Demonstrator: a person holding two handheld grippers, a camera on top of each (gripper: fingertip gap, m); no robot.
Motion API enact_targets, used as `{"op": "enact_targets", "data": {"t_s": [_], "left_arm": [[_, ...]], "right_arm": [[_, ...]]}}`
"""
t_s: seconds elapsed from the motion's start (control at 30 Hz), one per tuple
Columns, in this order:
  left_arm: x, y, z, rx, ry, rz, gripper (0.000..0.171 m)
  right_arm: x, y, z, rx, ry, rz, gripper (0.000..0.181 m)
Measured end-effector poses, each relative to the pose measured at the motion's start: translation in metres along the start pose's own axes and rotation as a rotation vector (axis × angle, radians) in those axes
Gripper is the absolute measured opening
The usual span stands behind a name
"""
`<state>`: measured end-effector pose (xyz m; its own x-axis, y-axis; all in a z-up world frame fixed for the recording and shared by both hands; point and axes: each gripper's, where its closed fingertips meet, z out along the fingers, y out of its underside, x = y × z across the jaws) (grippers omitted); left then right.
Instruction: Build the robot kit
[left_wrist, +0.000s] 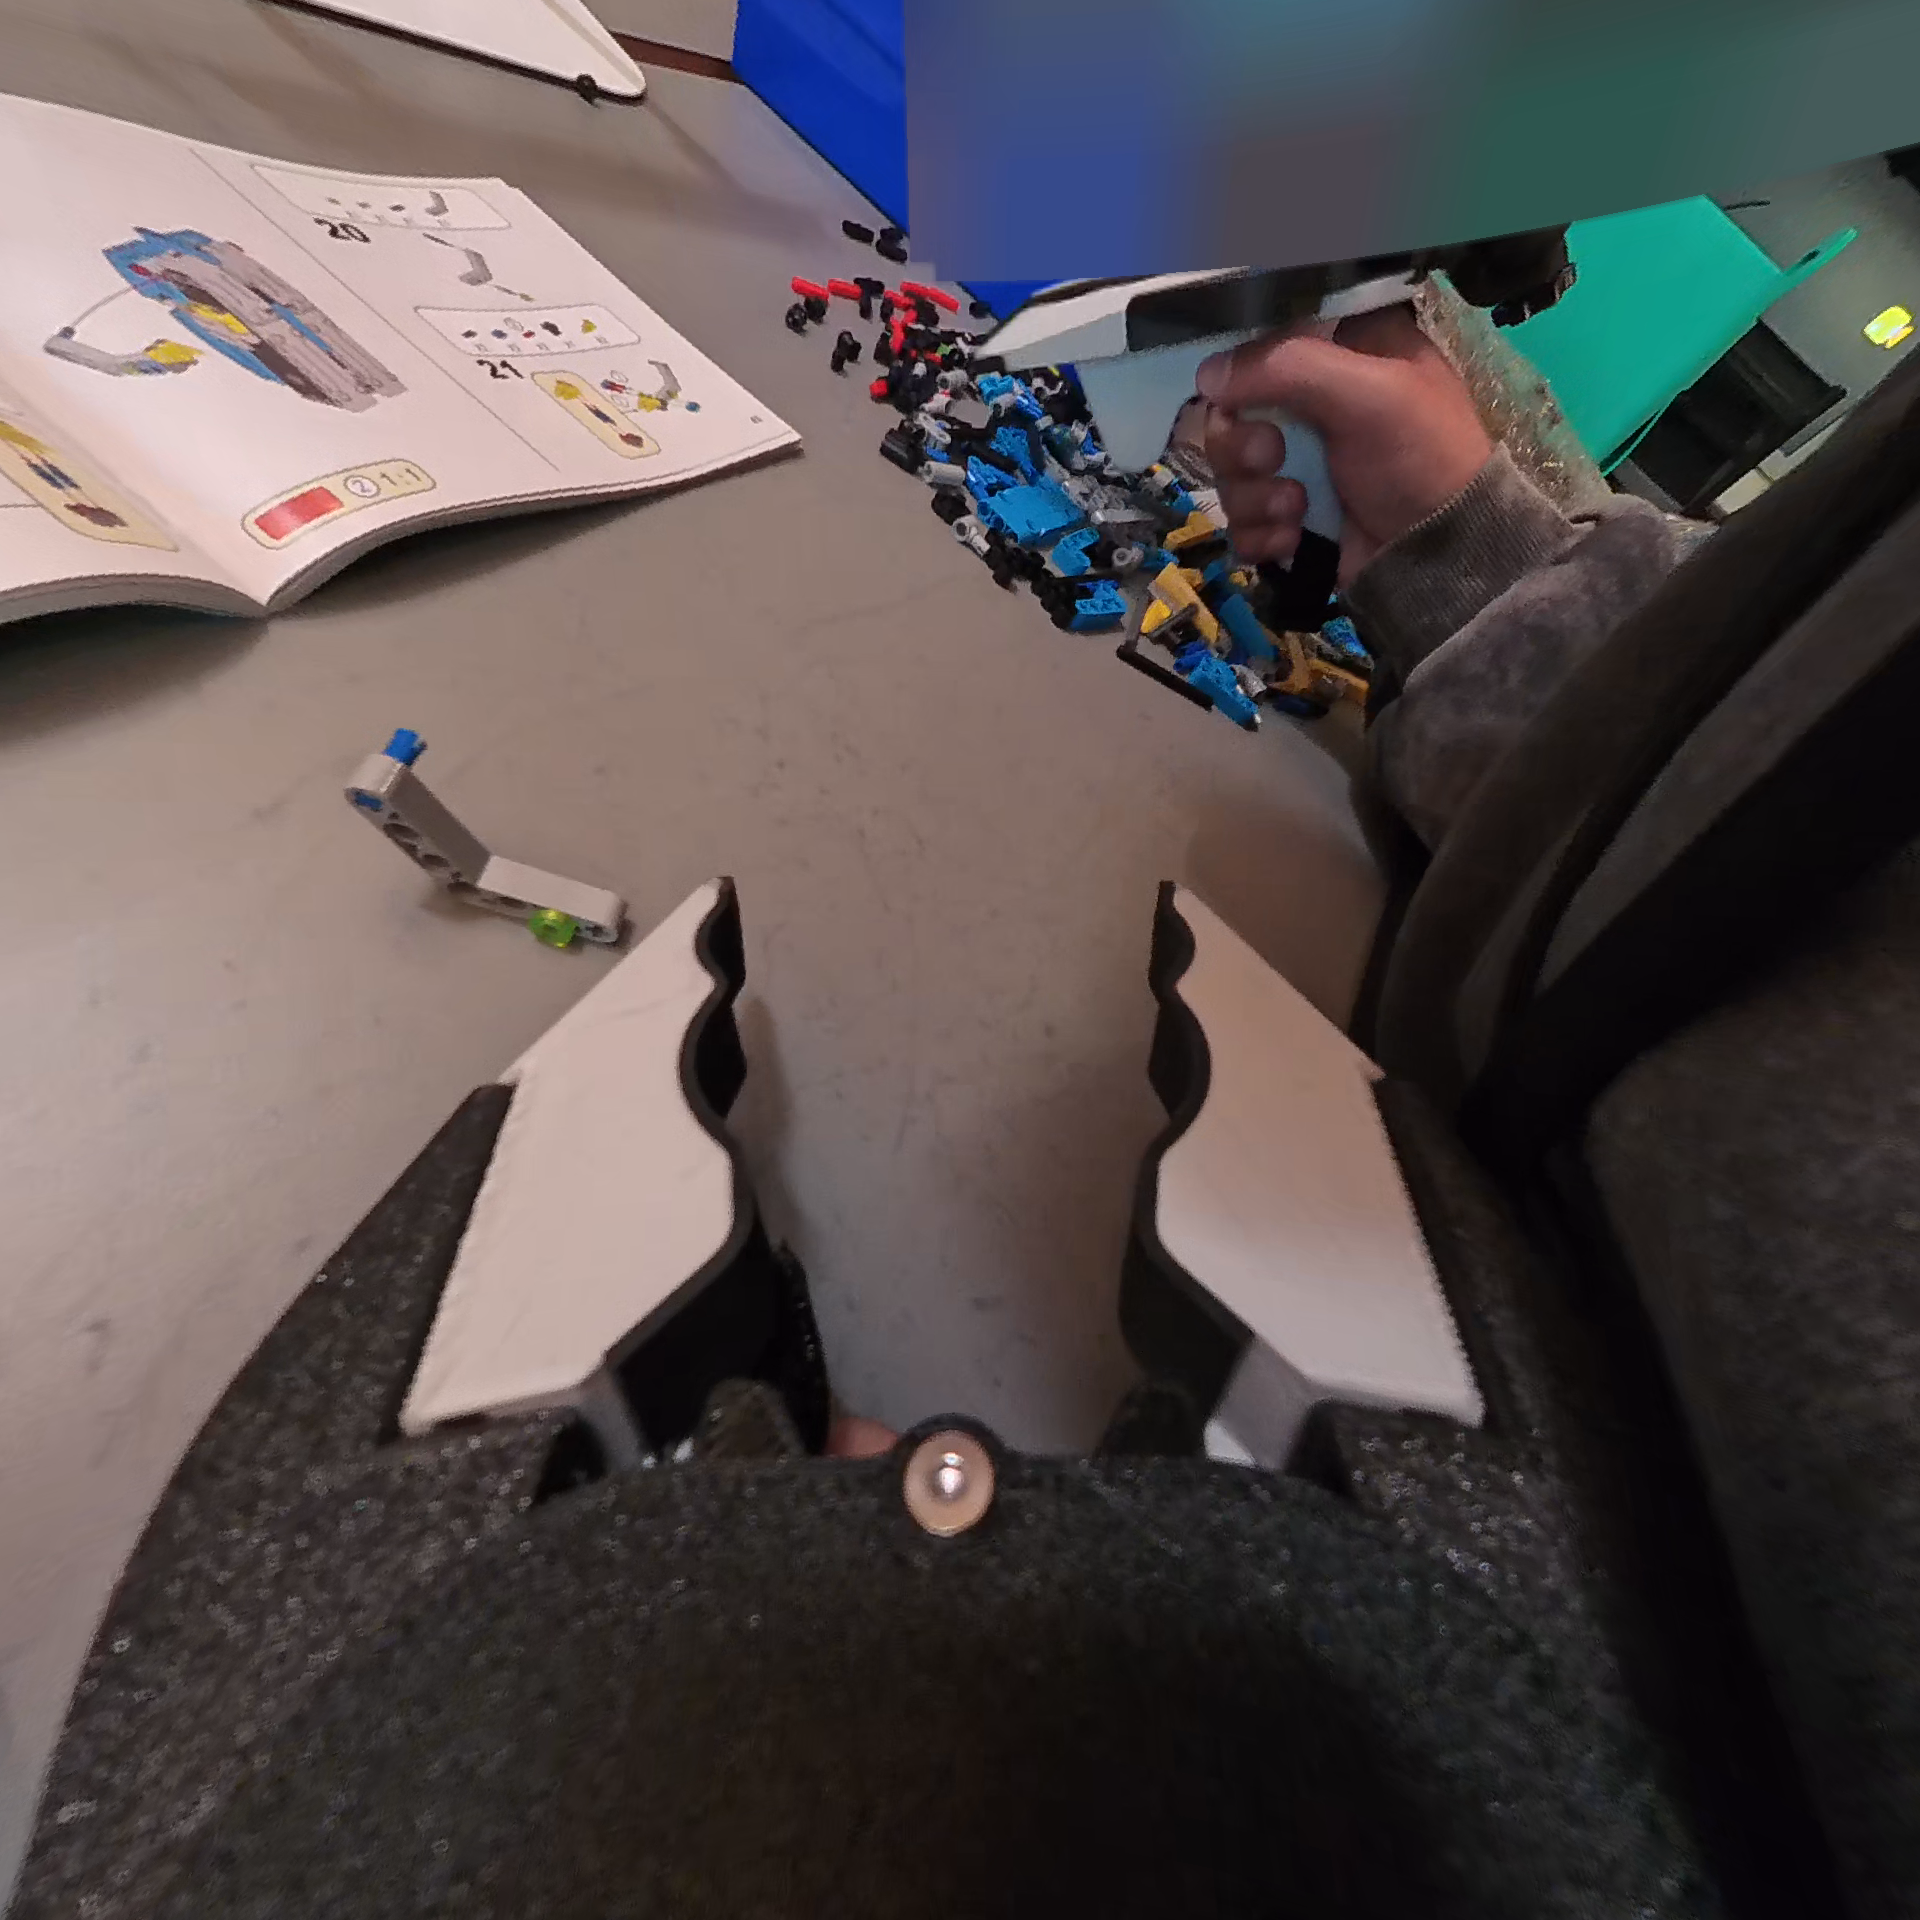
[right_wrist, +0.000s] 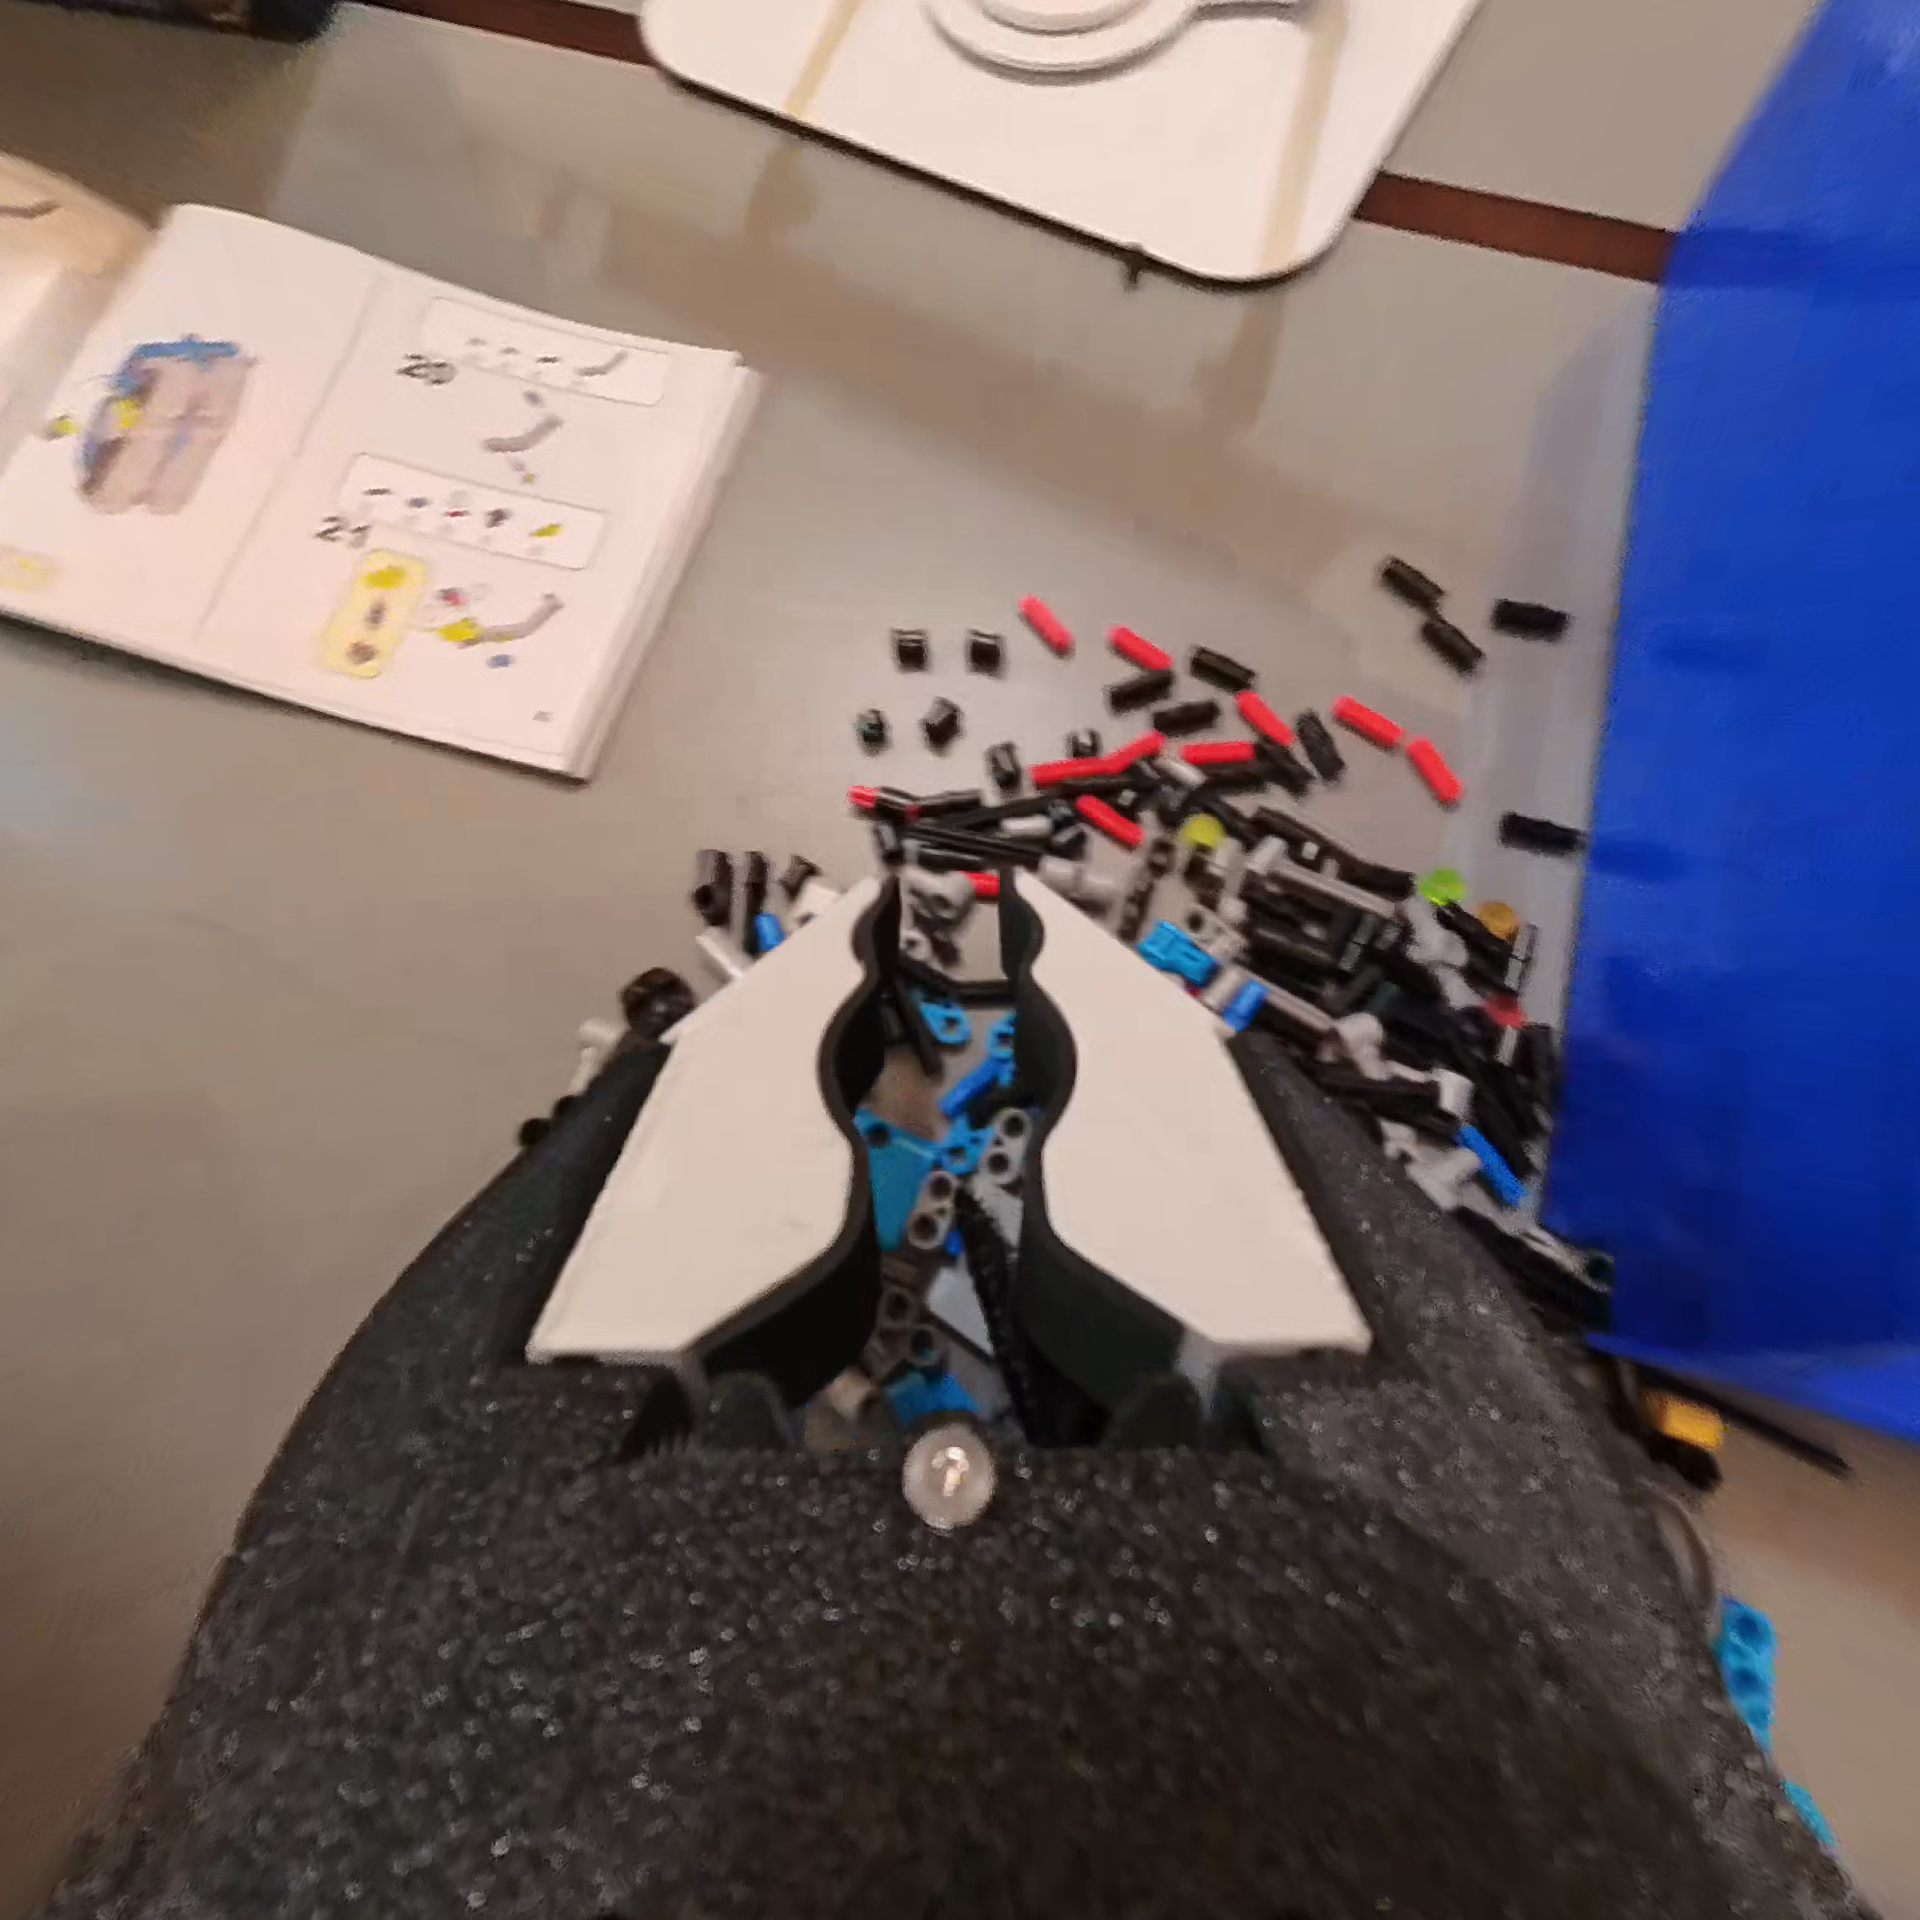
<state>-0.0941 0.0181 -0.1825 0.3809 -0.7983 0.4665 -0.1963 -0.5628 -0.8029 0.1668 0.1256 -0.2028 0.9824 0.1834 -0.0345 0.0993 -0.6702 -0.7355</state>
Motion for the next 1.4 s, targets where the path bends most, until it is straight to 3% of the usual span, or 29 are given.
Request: {"op": "enact_targets", "data": {"t_s": [0.17,0.53,0.63,0.77,0.9,1.07,1.4], "left_arm": [[0.001,0.002,0.001,-0.011,0.006,0.002,0.079],[0.002,0.005,0.004,-0.04,0.008,0.001,0.078],[0.001,0.005,0.004,-0.038,0.01,-0.005,0.077],[0.002,0.005,0.004,-0.038,0.012,-0.006,0.077],[0.002,0.005,0.004,-0.039,0.012,-0.002,0.077],[0.002,0.005,0.004,-0.039,0.012,-0.001,0.076],[0.002,0.005,0.004,-0.04,0.016,-0.015,0.076]], "right_arm": [[-0.034,0.003,0.006,-0.015,-0.073,-0.043,0.017],[-0.029,0.015,0.013,-0.077,-0.06,-0.038,0.017],[-0.022,0.007,0.006,-0.032,-0.031,-0.045,0.013],[-0.046,0.006,-0.006,-0.047,-0.19,-0.039,0.016],[-0.049,0.024,-0.005,-0.15,-0.155,-0.17,0.015],[-0.039,0.029,-0.001,-0.16,-0.145,-0.106,0.01],[-0.03,0.032,0.003,-0.176,-0.064,-0.165,0.009]]}}
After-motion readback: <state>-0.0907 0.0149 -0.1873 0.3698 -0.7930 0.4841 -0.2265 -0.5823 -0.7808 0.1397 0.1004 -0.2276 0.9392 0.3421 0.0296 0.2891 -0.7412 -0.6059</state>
